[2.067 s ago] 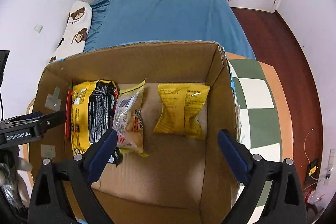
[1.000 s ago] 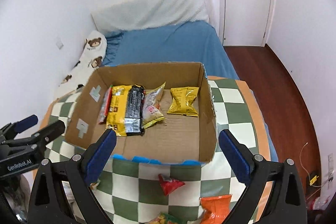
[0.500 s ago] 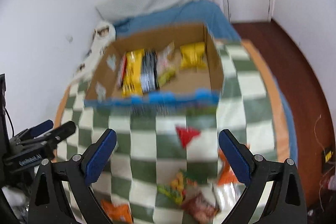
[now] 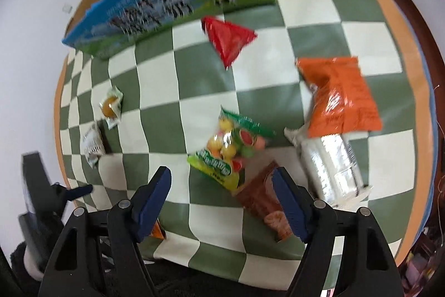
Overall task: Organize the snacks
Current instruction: 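Grasp the orange chip bag with the left tool while the right tool grasps the candy bag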
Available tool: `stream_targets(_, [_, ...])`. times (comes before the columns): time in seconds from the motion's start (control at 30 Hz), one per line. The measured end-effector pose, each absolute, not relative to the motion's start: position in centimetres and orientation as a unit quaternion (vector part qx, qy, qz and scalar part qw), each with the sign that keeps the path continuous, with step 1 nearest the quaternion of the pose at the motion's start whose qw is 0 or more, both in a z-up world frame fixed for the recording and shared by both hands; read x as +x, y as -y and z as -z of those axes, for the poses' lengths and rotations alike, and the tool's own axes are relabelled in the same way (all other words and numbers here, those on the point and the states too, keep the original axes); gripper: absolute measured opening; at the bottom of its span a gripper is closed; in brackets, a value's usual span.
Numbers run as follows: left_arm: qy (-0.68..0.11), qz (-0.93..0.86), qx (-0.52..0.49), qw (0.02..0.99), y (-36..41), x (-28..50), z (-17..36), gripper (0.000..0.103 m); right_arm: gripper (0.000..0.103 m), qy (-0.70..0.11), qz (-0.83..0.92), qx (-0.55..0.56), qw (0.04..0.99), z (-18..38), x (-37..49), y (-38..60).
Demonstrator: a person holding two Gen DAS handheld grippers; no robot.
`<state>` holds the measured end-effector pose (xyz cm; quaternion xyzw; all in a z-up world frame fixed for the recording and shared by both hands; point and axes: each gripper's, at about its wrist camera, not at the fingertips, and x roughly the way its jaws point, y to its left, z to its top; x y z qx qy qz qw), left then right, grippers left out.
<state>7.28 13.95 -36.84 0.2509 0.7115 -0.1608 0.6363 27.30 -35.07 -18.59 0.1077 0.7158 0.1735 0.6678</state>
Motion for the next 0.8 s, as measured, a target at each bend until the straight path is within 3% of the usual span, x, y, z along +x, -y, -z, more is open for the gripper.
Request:
stream_targets(0.2, [-0.704,0.214,0.397,0.549,-11.6,2.7,42.6,0.101,0.078,-0.727,-0.177,0.091,0.657,19.8,26.9,33.3])
stream_targets(0.27, [-0.703,0.192,0.406,0.552,-11.9,2.7,43.9,0.070,0.078,-0.729,-0.176,0.088,0.656,20.1,26.8,32.8])
stream_targets(0.43, [-0.737,0.131,0.274,0.603,-14.1,7.1,42.8,0.060,0.078,-0.720,-0.159,0.100,0.669,19.4,26.5,33.7])
stream_targets(0.57, [-0.735,0.075,0.149,0.657,-16.1,12.2,40.5,0.059,0.078,-0.713,-0.125,0.121,0.679,19.0,26.7,36.7])
stream_targets(0.8, [-0.740,0.033,-0.082,0.667,-19.5,17.6,39.7,0.058,0.078,-0.728,-0.130,0.173,0.651,20.7,27.4,37.5])
